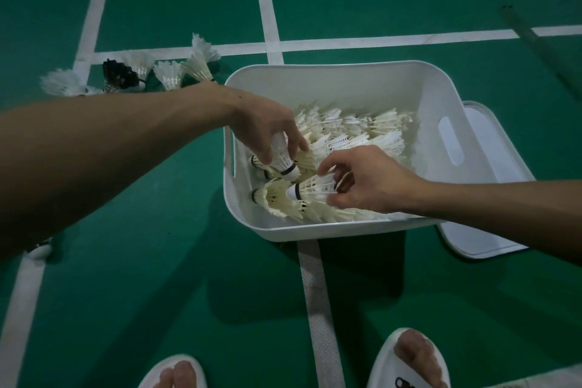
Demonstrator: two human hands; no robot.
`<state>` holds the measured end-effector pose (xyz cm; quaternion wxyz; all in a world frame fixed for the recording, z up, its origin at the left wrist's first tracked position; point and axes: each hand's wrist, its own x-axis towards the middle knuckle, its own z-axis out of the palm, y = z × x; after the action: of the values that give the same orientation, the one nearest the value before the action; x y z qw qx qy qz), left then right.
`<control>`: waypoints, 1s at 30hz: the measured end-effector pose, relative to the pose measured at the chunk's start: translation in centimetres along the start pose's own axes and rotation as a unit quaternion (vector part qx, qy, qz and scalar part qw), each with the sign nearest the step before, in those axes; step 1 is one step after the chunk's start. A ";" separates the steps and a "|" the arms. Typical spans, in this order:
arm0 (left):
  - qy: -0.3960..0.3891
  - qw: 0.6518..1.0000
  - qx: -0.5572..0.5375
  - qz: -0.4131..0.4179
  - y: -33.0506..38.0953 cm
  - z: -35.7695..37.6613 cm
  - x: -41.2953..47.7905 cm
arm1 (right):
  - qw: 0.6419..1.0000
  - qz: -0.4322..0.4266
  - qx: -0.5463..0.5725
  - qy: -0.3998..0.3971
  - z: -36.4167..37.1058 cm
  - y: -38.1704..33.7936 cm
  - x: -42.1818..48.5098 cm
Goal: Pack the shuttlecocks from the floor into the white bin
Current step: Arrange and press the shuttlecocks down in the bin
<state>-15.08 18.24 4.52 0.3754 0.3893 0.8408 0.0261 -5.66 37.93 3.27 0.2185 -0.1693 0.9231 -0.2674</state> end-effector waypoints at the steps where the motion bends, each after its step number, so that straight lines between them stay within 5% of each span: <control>1: 0.000 1.000 0.002 0.000 0.0 0.0 0.0 | 1.000 -0.003 -0.002 -0.003 0.1 -0.1 0.1; 15: 0.010 1.000 0.023 0.002 0.0 0.2 0.1 | 0.997 -0.033 0.030 -0.060 3.2 -1.1 2.3; 30: 0.048 0.999 0.015 -0.008 0.3 0.4 -0.4 | 1.000 -0.013 0.004 -0.001 1.3 0.4 2.4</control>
<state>-14.45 18.10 4.65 0.3287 0.3861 0.8614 0.0296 -7.10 36.65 1.33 0.2171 -0.1804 0.9193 -0.2741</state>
